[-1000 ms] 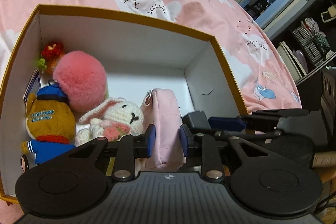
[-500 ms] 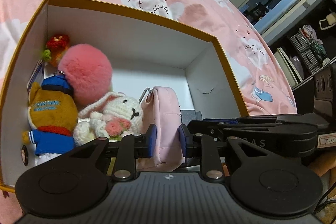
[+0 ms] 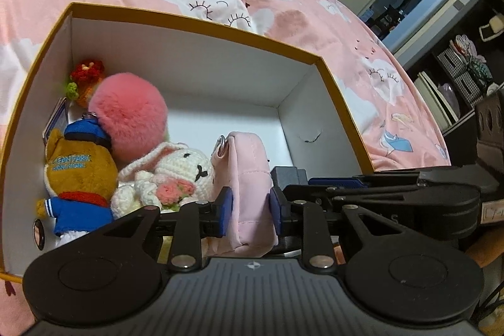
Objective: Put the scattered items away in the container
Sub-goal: 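Lower and release the pink pouch in the box while right tool releases the black case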
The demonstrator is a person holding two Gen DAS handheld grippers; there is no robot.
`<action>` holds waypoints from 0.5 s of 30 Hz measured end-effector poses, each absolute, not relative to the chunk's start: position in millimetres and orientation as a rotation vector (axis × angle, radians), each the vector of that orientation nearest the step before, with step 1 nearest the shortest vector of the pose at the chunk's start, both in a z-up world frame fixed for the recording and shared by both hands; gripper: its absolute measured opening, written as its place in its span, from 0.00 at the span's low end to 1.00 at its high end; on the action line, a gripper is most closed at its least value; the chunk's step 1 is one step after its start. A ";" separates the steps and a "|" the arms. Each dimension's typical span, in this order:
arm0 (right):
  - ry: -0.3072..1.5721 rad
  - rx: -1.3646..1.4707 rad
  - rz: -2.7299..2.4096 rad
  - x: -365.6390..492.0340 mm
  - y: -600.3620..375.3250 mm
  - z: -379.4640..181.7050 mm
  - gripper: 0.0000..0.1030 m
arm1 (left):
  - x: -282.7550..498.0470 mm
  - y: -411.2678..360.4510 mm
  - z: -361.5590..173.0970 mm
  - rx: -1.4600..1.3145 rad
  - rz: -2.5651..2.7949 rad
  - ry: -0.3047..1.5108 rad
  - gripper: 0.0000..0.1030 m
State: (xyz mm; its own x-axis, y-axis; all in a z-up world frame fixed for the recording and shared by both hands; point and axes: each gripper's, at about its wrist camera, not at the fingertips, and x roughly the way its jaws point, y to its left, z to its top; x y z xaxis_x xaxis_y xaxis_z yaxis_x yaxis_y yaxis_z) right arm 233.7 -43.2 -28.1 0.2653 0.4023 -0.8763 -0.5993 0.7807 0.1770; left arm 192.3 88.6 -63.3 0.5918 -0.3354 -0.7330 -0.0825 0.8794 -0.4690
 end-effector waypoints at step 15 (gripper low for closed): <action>0.824 -0.199 0.770 182.4 -63.2 4.3 0.49 | 130.2 99.4 -6.4 -0.354 -0.139 0.819 0.35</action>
